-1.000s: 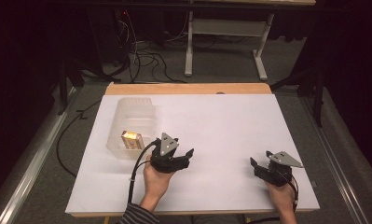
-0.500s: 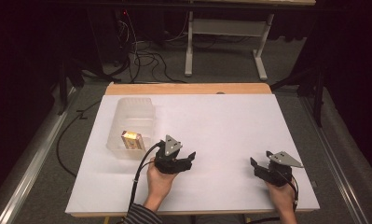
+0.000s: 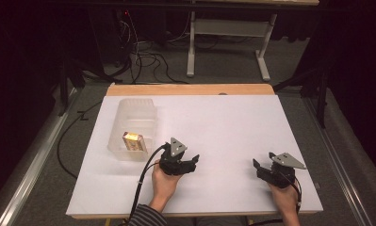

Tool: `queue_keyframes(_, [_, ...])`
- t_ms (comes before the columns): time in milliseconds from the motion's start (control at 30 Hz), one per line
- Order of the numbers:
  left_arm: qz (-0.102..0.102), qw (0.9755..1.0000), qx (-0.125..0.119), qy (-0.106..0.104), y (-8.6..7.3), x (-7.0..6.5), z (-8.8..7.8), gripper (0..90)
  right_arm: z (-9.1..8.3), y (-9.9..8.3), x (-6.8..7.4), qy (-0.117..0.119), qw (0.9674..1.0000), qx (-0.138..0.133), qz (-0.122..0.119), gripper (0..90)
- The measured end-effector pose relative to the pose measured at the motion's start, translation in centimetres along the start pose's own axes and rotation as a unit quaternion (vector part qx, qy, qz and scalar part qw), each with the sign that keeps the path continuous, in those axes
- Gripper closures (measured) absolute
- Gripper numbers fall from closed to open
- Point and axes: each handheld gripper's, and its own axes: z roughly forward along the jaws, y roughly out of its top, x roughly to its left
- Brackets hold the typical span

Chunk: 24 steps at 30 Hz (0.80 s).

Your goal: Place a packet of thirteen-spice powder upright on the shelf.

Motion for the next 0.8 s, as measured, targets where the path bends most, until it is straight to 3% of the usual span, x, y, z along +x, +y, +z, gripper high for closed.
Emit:
queue_keyframes(500, [-0.005, 0.9999, 0.001, 0.010, -1.0, 0.6, 1.6, 31.9, 0.1, 0.0, 0.0, 0.000, 1.0000, 0.004, -0.008, 30.6])
queue_keyframes(800, [0.008, 0.9997, -0.002, 0.024, -1.3, 0.6, 2.5, 31.0, 0.1, 0.0, 0.0, 0.000, 1.0000, 0.004, -0.006, 30.6])
